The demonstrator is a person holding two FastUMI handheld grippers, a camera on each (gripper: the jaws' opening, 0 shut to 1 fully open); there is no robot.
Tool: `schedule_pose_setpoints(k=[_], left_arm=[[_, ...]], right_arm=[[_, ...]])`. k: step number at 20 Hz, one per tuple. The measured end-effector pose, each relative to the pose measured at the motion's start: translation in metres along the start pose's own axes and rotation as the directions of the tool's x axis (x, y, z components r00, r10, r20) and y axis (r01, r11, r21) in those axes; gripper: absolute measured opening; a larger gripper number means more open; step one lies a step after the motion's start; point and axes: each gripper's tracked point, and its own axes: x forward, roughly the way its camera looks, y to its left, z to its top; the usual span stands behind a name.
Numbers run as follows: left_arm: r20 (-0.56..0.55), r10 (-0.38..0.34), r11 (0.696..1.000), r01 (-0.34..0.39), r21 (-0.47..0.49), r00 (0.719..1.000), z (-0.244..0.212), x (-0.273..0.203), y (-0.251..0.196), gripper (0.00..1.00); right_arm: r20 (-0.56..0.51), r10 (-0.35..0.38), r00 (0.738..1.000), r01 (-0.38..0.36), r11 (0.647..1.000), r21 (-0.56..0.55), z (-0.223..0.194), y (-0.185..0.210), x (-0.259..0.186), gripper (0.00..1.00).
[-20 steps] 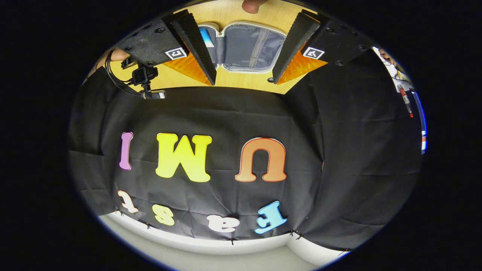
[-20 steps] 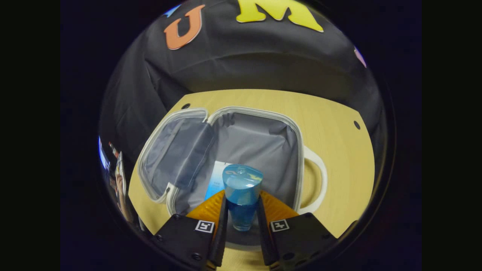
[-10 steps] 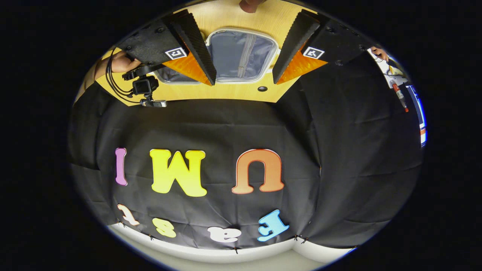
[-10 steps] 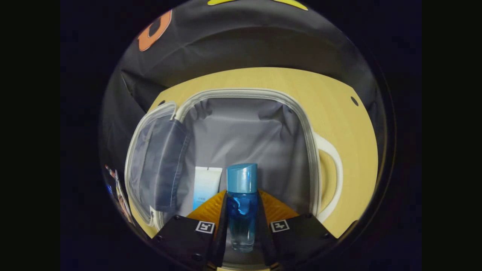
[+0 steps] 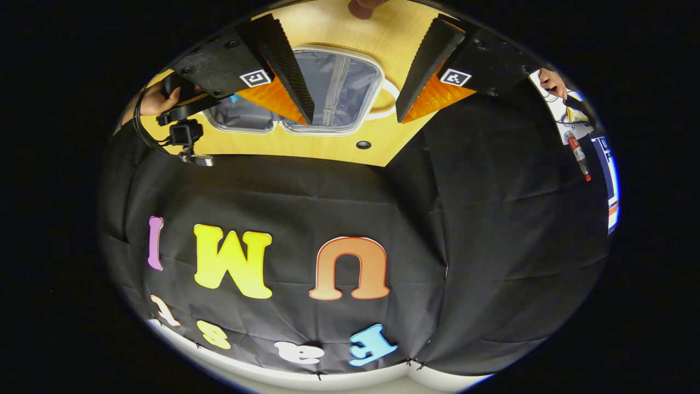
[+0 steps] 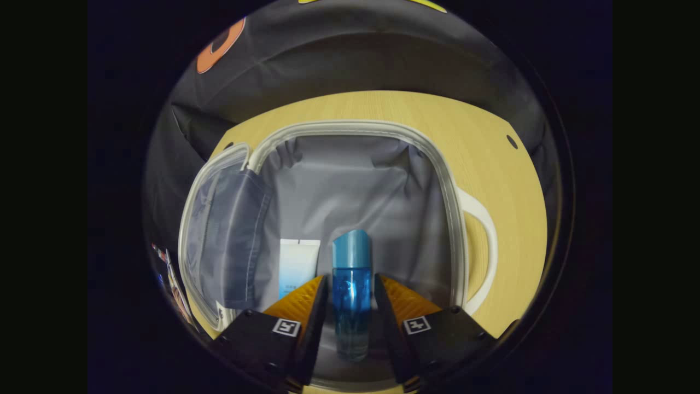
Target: First open the suitcase, pack the skin care products into it, and then close the suitcase.
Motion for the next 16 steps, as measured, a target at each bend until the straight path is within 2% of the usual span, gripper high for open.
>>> schedule_pose_setpoints(k=[3,7,9,11,13,15,16], left_arm=[[-0.024,0.034,0.999,-0.034,-0.025,0.999,-0.008,0.017,0.029,0.96],[-0.062,0.040,0.996,-0.045,-0.073,0.997,-0.024,0.052,0.063,0.96],[-0.086,-0.014,0.989,0.001,-0.149,0.996,-0.037,0.071,0.067,0.97],[-0.140,-0.035,0.983,0.009,-0.182,0.990,-0.058,0.092,0.077,0.98],[-0.191,-0.088,0.968,0.039,-0.246,0.978,-0.082,0.116,0.081,0.98],[-0.238,-0.168,0.937,0.080,-0.340,0.957,-0.103,0.137,0.070,0.98],[-0.264,-0.193,0.926,0.086,-0.366,0.945,-0.118,0.147,0.067,0.97]], right_arm=[[0.117,-0.008,0.993,0.019,0.996,-0.091,0.023,-0.001,-0.037,0.81],[0.286,0.045,0.957,0.008,0.983,-0.182,0.054,0.006,-0.103,0.77],[0.359,0.069,0.931,0.011,0.976,-0.218,0.063,0.009,-0.139,0.81],[0.406,0.090,0.909,0.014,0.969,-0.246,0.067,0.014,-0.171,0.81],[0.443,0.099,0.891,0.006,0.973,-0.230,0.070,0.017,-0.209,0.82],[0.515,0.118,0.849,-0.003,0.976,-0.219,0.086,0.021,-0.254,0.81],[0.560,0.125,0.819,0.006,0.974,-0.226,0.096,0.021,-0.278,0.81]])
